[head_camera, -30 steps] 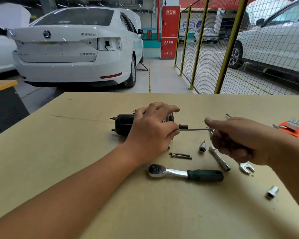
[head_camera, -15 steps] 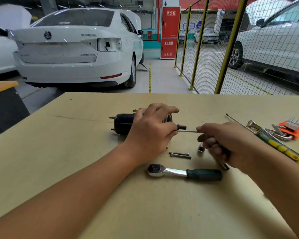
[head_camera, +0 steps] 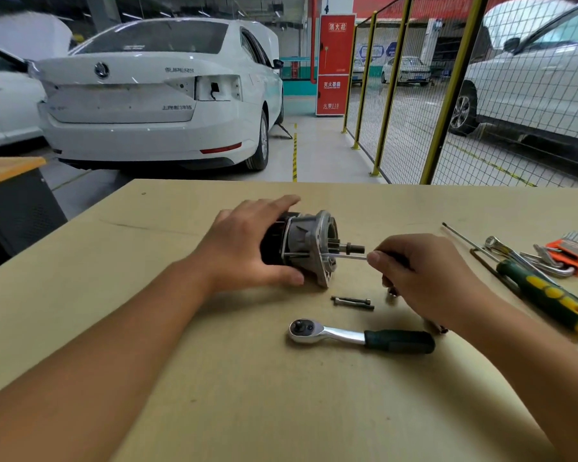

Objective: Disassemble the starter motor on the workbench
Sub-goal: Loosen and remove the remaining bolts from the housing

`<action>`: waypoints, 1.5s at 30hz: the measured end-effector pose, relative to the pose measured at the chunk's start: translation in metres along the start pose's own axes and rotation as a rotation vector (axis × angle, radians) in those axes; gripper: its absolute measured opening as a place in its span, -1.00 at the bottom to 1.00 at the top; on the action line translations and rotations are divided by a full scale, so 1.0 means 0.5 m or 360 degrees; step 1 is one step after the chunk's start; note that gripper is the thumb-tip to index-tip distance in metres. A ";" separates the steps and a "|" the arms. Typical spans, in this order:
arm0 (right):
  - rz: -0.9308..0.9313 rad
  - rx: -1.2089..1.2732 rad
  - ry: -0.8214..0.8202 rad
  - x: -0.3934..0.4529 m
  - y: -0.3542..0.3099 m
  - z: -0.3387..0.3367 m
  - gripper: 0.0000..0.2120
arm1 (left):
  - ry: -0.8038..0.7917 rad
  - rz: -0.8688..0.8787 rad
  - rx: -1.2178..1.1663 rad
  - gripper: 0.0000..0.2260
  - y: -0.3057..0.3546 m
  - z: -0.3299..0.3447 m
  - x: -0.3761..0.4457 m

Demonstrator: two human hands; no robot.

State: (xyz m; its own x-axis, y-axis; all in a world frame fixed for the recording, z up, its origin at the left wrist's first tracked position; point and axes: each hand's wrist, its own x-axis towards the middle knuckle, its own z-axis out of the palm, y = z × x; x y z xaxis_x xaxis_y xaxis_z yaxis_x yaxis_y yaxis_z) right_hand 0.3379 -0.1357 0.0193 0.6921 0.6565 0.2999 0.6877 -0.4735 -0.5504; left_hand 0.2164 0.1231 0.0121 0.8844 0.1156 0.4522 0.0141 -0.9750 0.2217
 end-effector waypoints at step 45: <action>-0.0644 -0.0655 -0.0050 0.033 -0.039 -0.019 -0.69 | 0.0053 0.0106 -0.0050 -0.31 0.006 0.031 0.014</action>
State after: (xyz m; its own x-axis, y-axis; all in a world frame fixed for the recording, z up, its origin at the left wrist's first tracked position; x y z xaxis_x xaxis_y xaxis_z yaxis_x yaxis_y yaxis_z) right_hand 0.3382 -0.1212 0.0423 0.3535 0.8471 0.3967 0.9294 -0.3661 -0.0465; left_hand 0.2298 0.1181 0.0022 0.8668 0.0574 0.4953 -0.0593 -0.9744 0.2167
